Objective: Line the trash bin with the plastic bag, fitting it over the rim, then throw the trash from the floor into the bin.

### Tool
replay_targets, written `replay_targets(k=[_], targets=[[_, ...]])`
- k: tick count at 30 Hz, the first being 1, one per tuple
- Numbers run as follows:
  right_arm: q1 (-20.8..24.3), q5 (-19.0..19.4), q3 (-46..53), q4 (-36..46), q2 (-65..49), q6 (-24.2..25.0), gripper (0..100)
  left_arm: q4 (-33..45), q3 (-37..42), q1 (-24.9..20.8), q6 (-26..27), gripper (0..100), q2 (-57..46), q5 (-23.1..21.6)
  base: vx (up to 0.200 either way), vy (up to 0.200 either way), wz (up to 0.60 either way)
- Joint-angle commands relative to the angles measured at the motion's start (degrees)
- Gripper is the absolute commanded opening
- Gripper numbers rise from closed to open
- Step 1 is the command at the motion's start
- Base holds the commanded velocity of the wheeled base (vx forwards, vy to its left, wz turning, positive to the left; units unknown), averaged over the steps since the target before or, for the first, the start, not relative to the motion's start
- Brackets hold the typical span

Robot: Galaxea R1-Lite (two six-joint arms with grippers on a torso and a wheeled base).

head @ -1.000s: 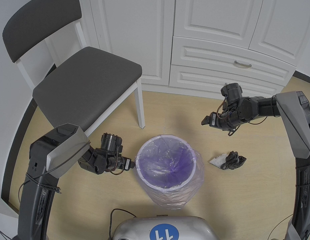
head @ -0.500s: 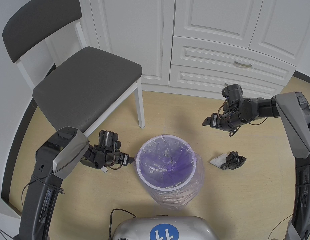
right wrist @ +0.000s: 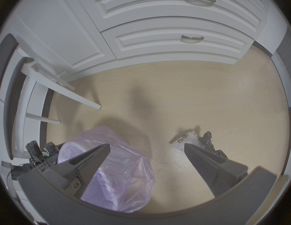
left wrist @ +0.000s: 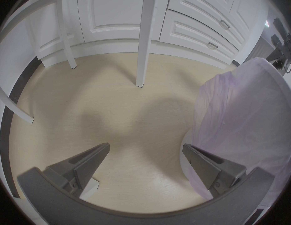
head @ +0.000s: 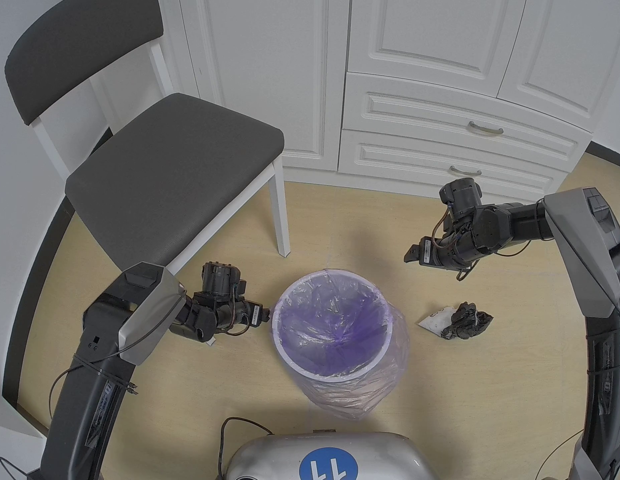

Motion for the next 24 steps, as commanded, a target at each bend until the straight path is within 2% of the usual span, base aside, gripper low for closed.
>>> replay_targets(k=[1, 4, 6, 8, 10, 12, 15, 16, 19, 21, 24], targets=[[1.6, -1.2, 2.9, -1.7, -1.8, -0.1, 100, -3.3, 6.3, 0.0, -0.2, 100, -2.4, 0.2, 0.000, 0.000, 0.00], [3.1, -2.5, 6.4, -4.3, -3.7, -0.1, 100, -7.2, 13.9, -0.2, -0.7, 100, -6.7, 0.1, 0.000, 0.000, 0.00], [6.3, -5.0, 12.8, -9.1, -6.2, -0.1, 100, -15.0, 23.1, -1.2, -4.2, 100, -10.6, 0.1, 0.000, 0.000, 0.00], [8.6, -6.3, 17.0, -13.3, -7.4, -1.0, 100, -21.0, 28.0, -1.2, -7.2, 100, -12.6, -0.1, 0.000, 0.000, 0.00], [10.1, -6.6, 18.9, -15.6, -8.4, -3.6, 100, -23.2, 30.4, -1.0, -7.9, 100, -13.5, -0.4, 0.000, 0.000, 0.00], [12.8, -6.7, 21.5, -17.4, -11.3, -11.9, 100, -24.4, 33.3, -0.5, -7.8, 100, -14.2, -0.4, 0.000, 0.000, 0.00], [14.5, -6.9, 23.1, -17.4, -12.7, -18.3, 100, -24.5, 35.5, -0.1, -7.8, 100, -15.5, -0.5, 0.000, 0.000, 0.00], [15.4, -7.8, 23.4, -17.6, -12.7, -22.6, 100, -24.6, 37.0, 0.1, -7.8, 100, -16.7, -0.7, 0.000, 0.000, 0.00], [16.7, -11.1, 22.5, -17.9, -11.2, -28.7, 100, -25.9, 40.0, 0.7, -8.0, 100, -18.7, -3.1, 0.000, 0.000, 0.00], [17.4, -12.5, 21.4, -18.0, -9.6, -31.0, 100, -27.3, 41.6, 1.2, -8.0, 100, -19.3, -4.7, 0.000, 0.000, 0.00], [18.1, -12.8, 20.8, -19.5, -7.4, -34.4, 100, -28.3, 42.3, 1.7, -7.8, 100, -20.1, -5.2, 0.000, 0.000, 0.00]])
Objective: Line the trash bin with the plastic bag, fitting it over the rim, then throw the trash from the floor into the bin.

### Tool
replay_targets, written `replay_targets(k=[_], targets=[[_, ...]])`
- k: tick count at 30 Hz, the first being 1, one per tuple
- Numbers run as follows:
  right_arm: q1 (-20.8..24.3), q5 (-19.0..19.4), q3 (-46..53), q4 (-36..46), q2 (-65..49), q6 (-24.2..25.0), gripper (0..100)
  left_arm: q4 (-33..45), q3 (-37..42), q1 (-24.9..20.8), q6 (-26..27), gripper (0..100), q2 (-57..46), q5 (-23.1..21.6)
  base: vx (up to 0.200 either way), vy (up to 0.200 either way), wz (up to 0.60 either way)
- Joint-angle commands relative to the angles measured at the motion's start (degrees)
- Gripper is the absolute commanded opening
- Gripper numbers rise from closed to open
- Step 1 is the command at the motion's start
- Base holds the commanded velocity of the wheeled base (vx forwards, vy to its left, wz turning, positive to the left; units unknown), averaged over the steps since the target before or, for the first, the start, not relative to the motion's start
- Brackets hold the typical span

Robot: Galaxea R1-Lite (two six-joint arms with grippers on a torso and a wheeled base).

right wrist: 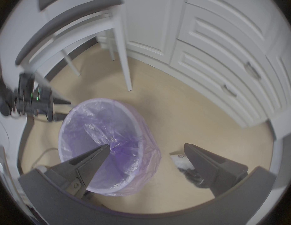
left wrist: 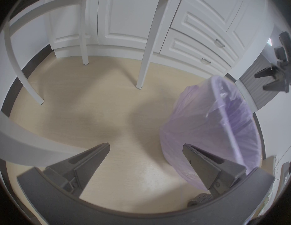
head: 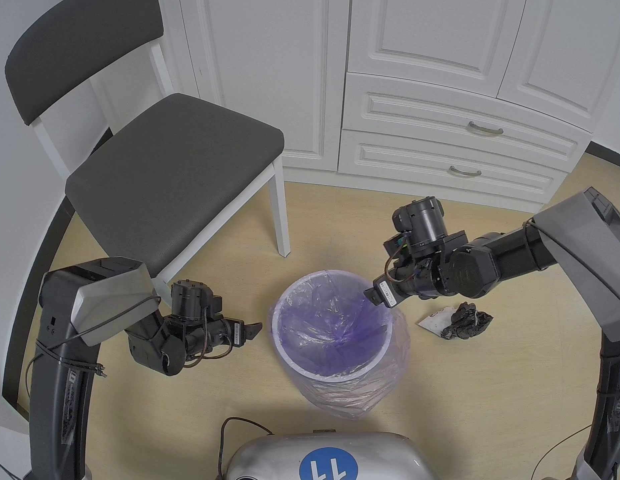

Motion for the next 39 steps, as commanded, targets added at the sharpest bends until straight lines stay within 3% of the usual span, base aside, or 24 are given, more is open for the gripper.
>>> replay_targets(k=[1, 3, 10, 20, 29, 35, 39], targets=[[3.4, -2.0, 0.1, -2.1, 1.7, -4.1, 100, -2.4, 4.5, 1.2, -0.4, 100, -5.4, -1.8, 0.000, 0.000, 0.00], [3.4, -2.0, 0.0, -6.5, 4.9, -10.3, 100, -2.6, 6.1, 1.5, -0.4, 100, -6.7, -2.0, 0.000, 0.000, 0.00], [2.9, -2.1, -2.4, -16.4, 12.6, -19.6, 100, -2.7, 6.5, 1.5, -0.3, 100, -6.2, -2.0, 0.000, 0.000, 0.00], [3.1, -2.6, -8.0, -16.6, 17.9, -21.0, 100, -2.7, 6.0, 1.9, -0.3, 100, -5.6, -2.0, 0.000, 0.000, 0.00], [3.3, -5.8, -10.7, -16.8, 21.2, -22.6, 100, -2.7, 6.0, 2.1, -0.3, 100, -5.5, -2.0, 0.000, 0.000, 0.00], [3.3, -12.8, -16.4, -16.9, 25.4, -22.3, 100, -2.8, 5.8, 2.2, -0.3, 100, -5.6, -1.9, 0.000, 0.000, 0.00], [3.2, -15.0, -21.2, -19.1, 27.7, -21.9, 100, -2.8, 5.8, 2.3, -0.3, 100, -5.6, -1.9, 0.000, 0.000, 0.00]])
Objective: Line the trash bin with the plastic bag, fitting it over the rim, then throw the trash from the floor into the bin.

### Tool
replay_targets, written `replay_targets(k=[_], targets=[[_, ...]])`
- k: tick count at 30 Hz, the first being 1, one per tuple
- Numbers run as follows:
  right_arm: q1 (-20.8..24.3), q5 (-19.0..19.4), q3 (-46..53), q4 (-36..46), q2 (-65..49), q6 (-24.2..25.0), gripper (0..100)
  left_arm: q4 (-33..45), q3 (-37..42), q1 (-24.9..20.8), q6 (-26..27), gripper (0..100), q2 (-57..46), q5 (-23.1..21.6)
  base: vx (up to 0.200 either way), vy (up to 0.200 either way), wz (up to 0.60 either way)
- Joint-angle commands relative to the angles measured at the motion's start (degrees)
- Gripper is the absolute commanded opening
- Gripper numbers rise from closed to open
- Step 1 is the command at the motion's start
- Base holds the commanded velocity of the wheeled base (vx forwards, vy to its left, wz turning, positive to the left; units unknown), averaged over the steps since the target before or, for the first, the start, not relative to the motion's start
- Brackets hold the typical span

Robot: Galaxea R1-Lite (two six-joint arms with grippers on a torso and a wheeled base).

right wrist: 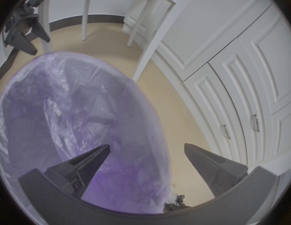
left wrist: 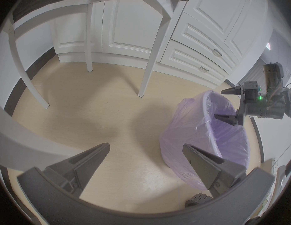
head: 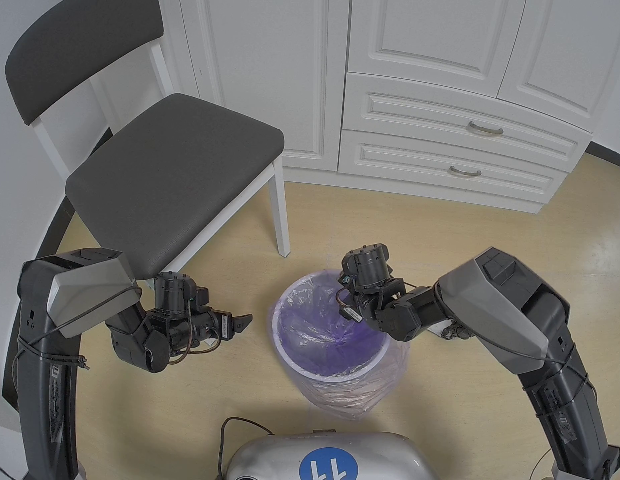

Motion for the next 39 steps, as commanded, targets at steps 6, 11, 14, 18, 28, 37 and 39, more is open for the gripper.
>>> replay_targets(k=[6, 11, 14, 18, 28, 37, 39], targets=[[-0.2, -3.2, -8.0, -4.6, 4.7, 0.2, 100, -2.0, 0.1, 0.1, -0.1, 100, 0.4, 0.0, 0.000, 0.000, 0.00], [-0.4, -3.3, -8.0, -4.6, 4.4, 0.1, 100, -2.4, 0.1, 0.1, -0.1, 100, 0.6, 0.0, 0.000, 0.000, 0.00], [0.1, -3.2, -6.2, -4.6, 3.8, 0.1, 100, -2.4, 0.1, 0.1, -0.1, 100, 0.6, 0.0, 0.000, 0.000, 0.00], [1.2, -2.8, -1.4, -4.3, 0.7, 0.0, 100, -2.4, 0.1, 0.1, -0.1, 100, 0.5, 0.0, 0.000, 0.000, 0.00], [2.5, -2.7, 11.0, -3.4, -8.8, -0.3, 100, -2.5, 0.6, 0.0, 0.0, 100, -0.1, -0.1, 0.000, 0.000, 0.00], [1.5, -3.3, 18.8, -1.5, -10.9, -1.1, 100, -2.5, 0.7, -0.2, 0.0, 100, -0.1, 0.0, 0.000, 0.000, 0.00], [1.5, -3.3, 19.2, -1.5, -10.2, -1.0, 100, -2.5, 0.7, -0.2, 0.0, 100, -0.1, 0.0, 0.000, 0.000, 0.00]])
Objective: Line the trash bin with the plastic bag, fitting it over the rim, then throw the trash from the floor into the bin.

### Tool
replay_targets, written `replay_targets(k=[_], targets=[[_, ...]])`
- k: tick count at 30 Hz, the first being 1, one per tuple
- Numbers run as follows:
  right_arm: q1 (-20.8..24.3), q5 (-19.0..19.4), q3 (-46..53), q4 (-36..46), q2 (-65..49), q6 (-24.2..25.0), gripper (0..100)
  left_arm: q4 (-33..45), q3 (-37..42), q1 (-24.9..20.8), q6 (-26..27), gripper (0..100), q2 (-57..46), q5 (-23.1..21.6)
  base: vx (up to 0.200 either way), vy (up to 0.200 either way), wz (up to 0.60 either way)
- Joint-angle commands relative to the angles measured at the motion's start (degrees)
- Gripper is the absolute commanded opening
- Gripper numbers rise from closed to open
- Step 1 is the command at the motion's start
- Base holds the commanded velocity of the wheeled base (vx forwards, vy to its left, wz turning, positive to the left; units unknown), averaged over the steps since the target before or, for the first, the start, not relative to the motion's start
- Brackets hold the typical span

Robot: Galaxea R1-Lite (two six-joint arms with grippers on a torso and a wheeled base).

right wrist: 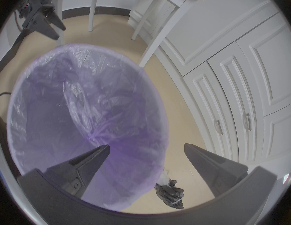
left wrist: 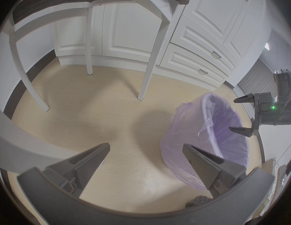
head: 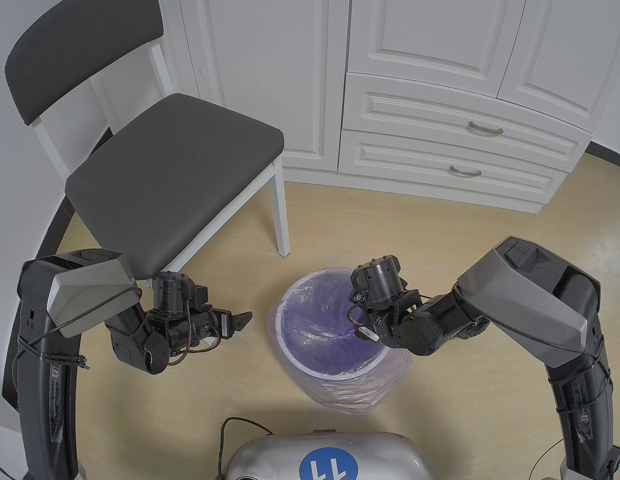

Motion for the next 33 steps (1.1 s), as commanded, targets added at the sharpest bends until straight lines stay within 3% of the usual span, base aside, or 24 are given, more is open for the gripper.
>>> replay_targets(k=[1, 23, 31, 33], targets=[[-0.5, -0.1, 1.6, 0.0, 0.3, 0.0, 100, 0.0, -0.1, -0.1, 0.0, 100, -0.1, -0.1, 0.000, 0.000, 0.00], [-3.4, -5.1, 1.9, 0.0, 2.6, -1.7, 100, -1.7, 0.7, -0.3, 0.0, 100, -0.2, -0.1, 0.000, 0.000, 0.00], [-0.2, -4.0, 3.4, 0.3, -1.3, 4.0, 100, -2.8, 2.5, -1.2, -0.4, 100, -2.8, -0.1, 0.000, 0.000, 0.00], [0.9, -2.0, 6.1, 0.1, -4.4, 6.7, 100, -2.1, 2.8, -3.4, -0.5, 100, -4.7, -0.1, 0.000, 0.000, 0.00]])
